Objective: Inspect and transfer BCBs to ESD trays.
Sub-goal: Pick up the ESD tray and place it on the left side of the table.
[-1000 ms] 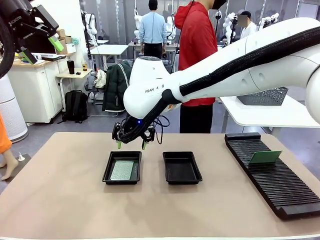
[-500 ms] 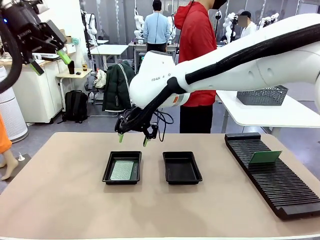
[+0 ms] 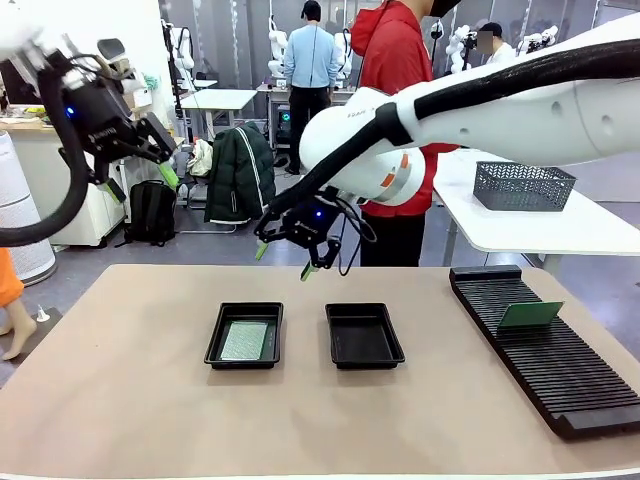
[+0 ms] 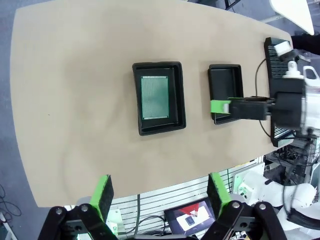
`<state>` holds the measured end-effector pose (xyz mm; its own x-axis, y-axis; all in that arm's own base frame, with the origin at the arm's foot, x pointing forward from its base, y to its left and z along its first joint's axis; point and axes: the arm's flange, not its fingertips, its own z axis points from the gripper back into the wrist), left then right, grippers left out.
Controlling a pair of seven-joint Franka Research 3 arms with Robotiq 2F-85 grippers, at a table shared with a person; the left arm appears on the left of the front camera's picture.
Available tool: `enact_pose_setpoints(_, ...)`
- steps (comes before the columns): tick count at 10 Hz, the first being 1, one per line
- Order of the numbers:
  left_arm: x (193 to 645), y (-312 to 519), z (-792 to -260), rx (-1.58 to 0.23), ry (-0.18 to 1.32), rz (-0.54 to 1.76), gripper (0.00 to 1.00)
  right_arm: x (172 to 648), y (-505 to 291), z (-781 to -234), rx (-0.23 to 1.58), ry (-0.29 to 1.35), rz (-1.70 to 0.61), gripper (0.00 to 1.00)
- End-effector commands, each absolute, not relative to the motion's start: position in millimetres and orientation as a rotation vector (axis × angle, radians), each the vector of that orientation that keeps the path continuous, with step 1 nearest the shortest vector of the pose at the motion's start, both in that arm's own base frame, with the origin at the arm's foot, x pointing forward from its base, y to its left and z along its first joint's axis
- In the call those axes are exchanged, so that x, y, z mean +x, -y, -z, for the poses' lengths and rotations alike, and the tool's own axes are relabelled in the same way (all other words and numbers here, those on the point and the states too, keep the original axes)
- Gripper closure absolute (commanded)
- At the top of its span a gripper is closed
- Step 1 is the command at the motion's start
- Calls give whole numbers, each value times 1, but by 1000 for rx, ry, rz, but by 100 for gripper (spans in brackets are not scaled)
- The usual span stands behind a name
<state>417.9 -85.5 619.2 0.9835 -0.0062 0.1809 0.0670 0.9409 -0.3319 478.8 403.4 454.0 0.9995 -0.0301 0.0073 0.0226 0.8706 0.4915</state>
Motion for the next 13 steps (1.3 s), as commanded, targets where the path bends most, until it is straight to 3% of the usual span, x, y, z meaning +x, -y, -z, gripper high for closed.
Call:
enact_pose_setpoints(1, 430, 99, -601, -330, 165, 13, 0, 471, -374, -451, 622, -6, 34, 0)
enact_pose_setpoints(7, 467, 134, -525, -235, 95, -1, 0, 480, -322, -448, 827, -64, 72, 0)
enact_pose_setpoints(13, 492, 162, -452, -189, 49, -20, 0, 478, -287, -444, 842, -53, 62, 0)
